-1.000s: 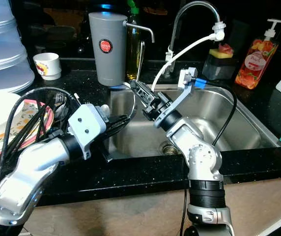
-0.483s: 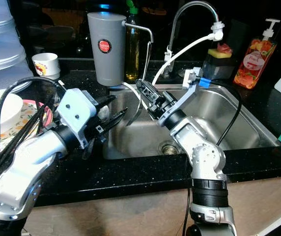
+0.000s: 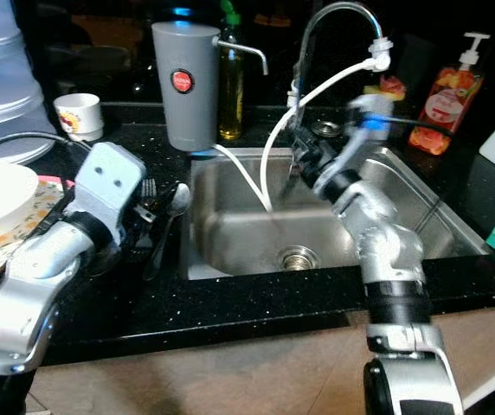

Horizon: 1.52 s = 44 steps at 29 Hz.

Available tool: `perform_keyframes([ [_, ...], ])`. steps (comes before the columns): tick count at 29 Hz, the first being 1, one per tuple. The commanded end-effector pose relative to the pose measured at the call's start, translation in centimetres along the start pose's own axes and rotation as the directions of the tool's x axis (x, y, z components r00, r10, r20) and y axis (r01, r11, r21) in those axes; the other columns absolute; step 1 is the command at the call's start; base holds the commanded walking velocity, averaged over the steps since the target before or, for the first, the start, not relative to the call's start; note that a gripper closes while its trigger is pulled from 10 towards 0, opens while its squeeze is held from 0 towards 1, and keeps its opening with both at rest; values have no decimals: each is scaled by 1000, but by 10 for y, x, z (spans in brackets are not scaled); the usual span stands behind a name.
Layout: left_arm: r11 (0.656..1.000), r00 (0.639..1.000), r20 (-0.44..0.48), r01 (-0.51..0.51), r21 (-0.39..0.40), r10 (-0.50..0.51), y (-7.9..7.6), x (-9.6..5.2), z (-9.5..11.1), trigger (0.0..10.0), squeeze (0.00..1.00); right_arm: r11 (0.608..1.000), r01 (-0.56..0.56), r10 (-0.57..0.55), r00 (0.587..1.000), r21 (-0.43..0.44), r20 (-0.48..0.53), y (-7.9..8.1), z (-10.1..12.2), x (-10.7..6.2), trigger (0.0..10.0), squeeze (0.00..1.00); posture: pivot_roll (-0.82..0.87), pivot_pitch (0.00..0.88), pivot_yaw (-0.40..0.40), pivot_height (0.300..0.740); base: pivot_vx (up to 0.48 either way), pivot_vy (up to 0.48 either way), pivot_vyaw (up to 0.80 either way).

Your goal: Kitchen organization

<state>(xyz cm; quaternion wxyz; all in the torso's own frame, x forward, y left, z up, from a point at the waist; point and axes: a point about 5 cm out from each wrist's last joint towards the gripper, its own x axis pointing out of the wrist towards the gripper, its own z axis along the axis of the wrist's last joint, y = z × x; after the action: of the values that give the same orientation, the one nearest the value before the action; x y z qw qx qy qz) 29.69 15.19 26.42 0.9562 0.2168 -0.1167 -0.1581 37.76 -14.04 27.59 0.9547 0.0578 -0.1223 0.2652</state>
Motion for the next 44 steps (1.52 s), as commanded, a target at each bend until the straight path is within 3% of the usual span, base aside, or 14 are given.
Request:
perform_keyframes([
  [1, 991, 997, 18, 81, -105, -79, -13, 3, 5, 10000, 0, 982, -55, 42, 996, -180, -79, 5, -13, 10, 10000, 0, -1, 64, -50, 740, 0, 0, 0],
  [4, 948, 975, 63, 222, -228, -213, -30, 4, 14, 10000, 0, 938, -175, 120, 974, -299, -194, 15, -32, 22, 10000, 0, 3, 68, -52, 740, 0, 0, 0],
  [8, 917, 950, 85, 311, -251, -299, -40, 2, 19, 10000, 0, 903, -250, 165, 952, -350, -257, 22, -42, 28, 10000, 0, 6, 69, -52, 740, 0, 0, 0],
  [11, 928, 941, 7, 336, -165, -339, -42, 1, 13, 10000, 0, 867, -320, 198, 925, -383, -324, 32, -53, 34, 10000, 0, 8, 70, -52, 740, 0, 0, 0],
  [14, 940, 945, -55, 312, -142, -322, -38, -1, 8, 10000, 0, 825, -364, 201, 904, -431, -378, 35, -62, 35, 10000, 0, 9, 69, -52, 740, 0, 0, 0],
  [19, 952, 941, -149, 295, -86, -305, -30, -6, 5, 10000, 0, 805, -375, 177, 891, -460, -418, 32, -69, 36, 10000, 0, 20, 63, -62, 740, 0, 0, 0],
  [24, 961, 946, -181, 255, -104, -270, -27, -10, 1, 10000, 0, 853, -300, 120, 908, -426, -401, 22, -66, 35, 10000, 0, 26, 59, -69, 740, 0, 0, 0],
  [26, 952, 945, -163, 256, -167, -282, -29, -12, 2, 10000, 0, 880, -260, 92, 914, -398, -395, 13, -63, 34, 10000, 0, 25, 54, -70, 740, 0, 0, 0],
  [36, 898, 916, -144, 321, -299, -375, -41, -15, 6, 10000, 0, 893, -254, 76, 898, -371, -433, 4, -66, 28, 10000, 0, 20, 54, -66, 740, 0, 0, 0],
  [44, 909, 908, -190, 315, -272, -372, -39, -16, 3, 10000, 0, 893, -260, 75, 890, -367, -450, 4, -70, 27, 10000, 0, 23, 62, -67, 740, 0, 0, 0],
])
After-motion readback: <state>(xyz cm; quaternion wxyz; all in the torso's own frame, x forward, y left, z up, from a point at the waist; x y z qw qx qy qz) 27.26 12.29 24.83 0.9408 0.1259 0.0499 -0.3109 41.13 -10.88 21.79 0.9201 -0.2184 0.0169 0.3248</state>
